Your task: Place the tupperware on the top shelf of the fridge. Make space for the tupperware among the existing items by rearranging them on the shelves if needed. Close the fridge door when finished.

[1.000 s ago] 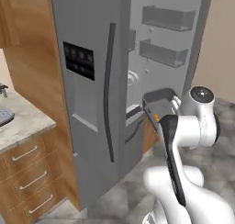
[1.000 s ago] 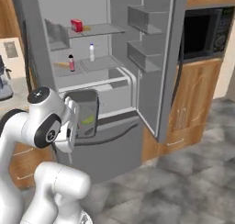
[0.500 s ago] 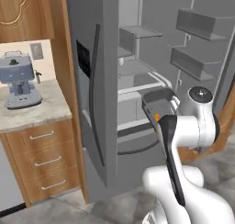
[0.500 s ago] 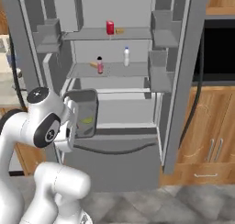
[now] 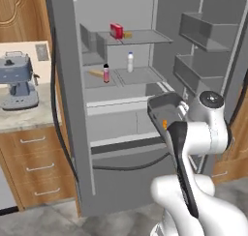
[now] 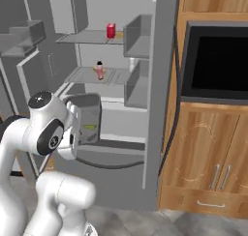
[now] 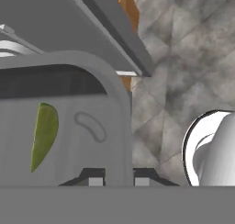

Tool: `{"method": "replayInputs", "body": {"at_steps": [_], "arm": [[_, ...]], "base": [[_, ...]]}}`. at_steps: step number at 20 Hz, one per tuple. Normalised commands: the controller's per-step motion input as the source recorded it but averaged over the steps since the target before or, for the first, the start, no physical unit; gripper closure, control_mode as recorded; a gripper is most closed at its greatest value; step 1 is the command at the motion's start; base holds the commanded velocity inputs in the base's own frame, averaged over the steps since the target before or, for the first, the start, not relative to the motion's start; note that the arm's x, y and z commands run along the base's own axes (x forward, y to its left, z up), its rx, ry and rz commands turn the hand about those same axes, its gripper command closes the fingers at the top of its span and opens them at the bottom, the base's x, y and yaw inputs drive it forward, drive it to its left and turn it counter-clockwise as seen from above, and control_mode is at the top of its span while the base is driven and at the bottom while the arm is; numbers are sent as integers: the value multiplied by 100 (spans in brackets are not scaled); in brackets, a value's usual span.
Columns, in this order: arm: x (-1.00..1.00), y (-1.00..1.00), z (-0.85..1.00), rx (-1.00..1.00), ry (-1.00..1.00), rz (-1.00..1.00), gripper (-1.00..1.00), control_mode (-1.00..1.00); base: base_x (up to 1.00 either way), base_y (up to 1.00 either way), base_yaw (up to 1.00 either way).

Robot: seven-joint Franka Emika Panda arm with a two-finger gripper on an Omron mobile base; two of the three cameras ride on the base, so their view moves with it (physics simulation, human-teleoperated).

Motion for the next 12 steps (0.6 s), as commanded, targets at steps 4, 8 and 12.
{"method": "replayInputs", "body": {"at_steps": [4,8,12], "arm": [[0,0,0,0,0,0,100,100],[0,0,0,0,0,0,100,100],[0,0,0,0,0,0,100,100]], "base": [[80,0,0],[84,0,0],[68,0,-1]]}}
